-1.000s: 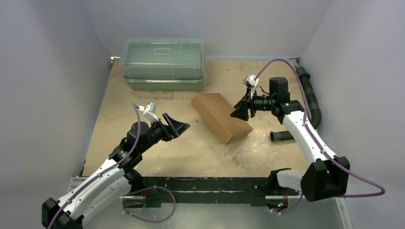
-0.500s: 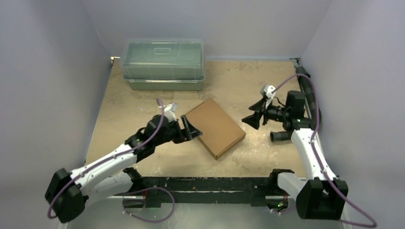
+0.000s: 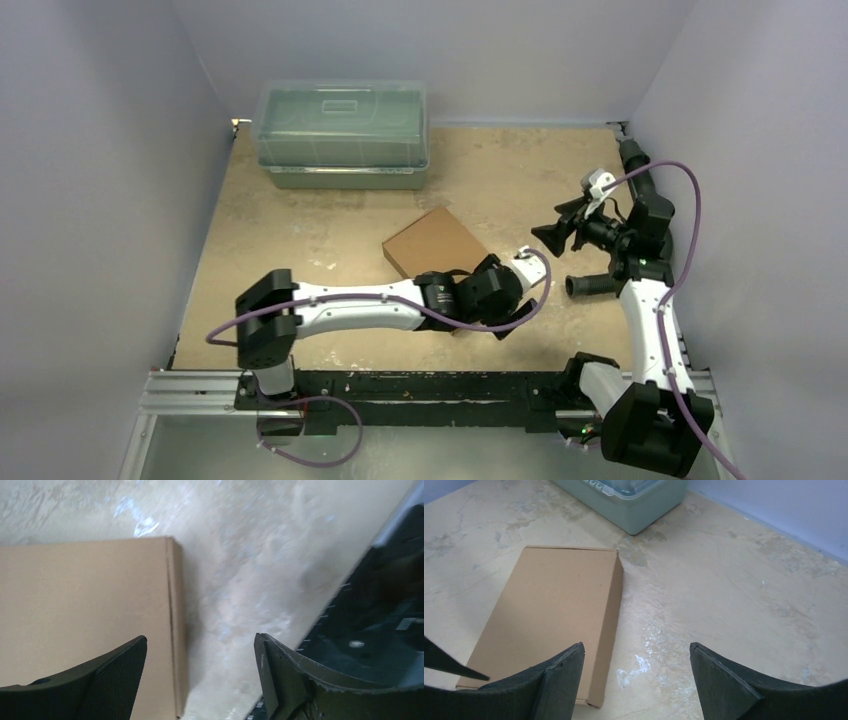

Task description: Fold the paper box

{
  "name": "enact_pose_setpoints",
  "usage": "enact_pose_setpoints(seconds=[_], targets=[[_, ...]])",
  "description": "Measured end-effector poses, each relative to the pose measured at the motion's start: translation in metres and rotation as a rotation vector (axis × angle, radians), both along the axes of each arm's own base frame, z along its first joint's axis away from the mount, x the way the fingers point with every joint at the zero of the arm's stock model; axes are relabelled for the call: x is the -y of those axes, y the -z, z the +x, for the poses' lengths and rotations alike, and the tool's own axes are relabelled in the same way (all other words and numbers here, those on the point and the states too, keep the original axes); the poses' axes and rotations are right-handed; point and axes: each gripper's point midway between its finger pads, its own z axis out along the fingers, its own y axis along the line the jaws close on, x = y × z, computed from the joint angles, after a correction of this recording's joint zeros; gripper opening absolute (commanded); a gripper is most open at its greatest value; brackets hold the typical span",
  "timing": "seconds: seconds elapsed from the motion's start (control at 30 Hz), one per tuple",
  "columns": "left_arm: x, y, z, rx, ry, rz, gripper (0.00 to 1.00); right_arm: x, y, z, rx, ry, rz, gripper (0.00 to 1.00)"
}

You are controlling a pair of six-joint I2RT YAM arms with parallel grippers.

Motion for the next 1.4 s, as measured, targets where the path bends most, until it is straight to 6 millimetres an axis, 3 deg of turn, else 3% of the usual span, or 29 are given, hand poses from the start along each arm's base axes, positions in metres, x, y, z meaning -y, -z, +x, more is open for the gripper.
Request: enact_pose_setpoints(seconds=[0.1, 0.17, 0.3, 0.57, 0.73, 0.83, 1.0, 1.1, 1.2, 1.3, 1.4], targets=[[-0.01, 0.04, 0.013, 0.049, -0.011, 0.156, 0.72, 0.008, -0.002, 0.004, 0.004, 0.034, 0.004, 0.8], [-0.015, 0.051, 0.019, 0.069, -0.019, 0.207, 0.67, 0.012, -0.002, 0.005, 0.004, 0.051, 0.009, 0.8], [-0.017, 0.056, 0.03, 0.109, -0.049, 0.234, 0.58, 0.015, -0.002, 0.007, -0.005, 0.065, 0.019, 0.8], [-0.017, 0.074, 0.041, 0.146, -0.092, 0.295, 0.52, 0.019, 0.004, 0.009, -0.027, 0.078, 0.031, 0.8], [-0.021, 0.076, 0.045, 0.162, -0.111, 0.307, 0.35, 0.019, 0.006, 0.01, -0.036, 0.078, 0.034, 0.8], [-0.03, 0.079, 0.049, 0.183, -0.144, 0.335, 0.25, 0.019, 0.006, 0.01, -0.035, 0.077, 0.034, 0.8], [-0.071, 0.089, 0.059, 0.214, -0.24, 0.422, 0.24, 0.018, 0.006, 0.009, -0.037, 0.073, 0.035, 0.8], [-0.109, 0.083, 0.067, 0.186, -0.311, 0.435, 0.33, 0.018, 0.007, 0.009, -0.039, 0.071, 0.036, 0.8], [-0.14, 0.057, 0.075, 0.148, -0.377, 0.361, 0.52, 0.019, 0.007, 0.009, -0.035, 0.069, 0.032, 0.8], [-0.159, 0.003, 0.079, 0.111, -0.42, 0.122, 0.71, 0.02, 0.008, 0.008, -0.038, 0.07, 0.028, 0.8], [-0.185, -0.068, 0.081, 0.118, -0.469, -0.184, 0.86, 0.02, 0.007, 0.007, -0.03, 0.072, 0.021, 0.8]])
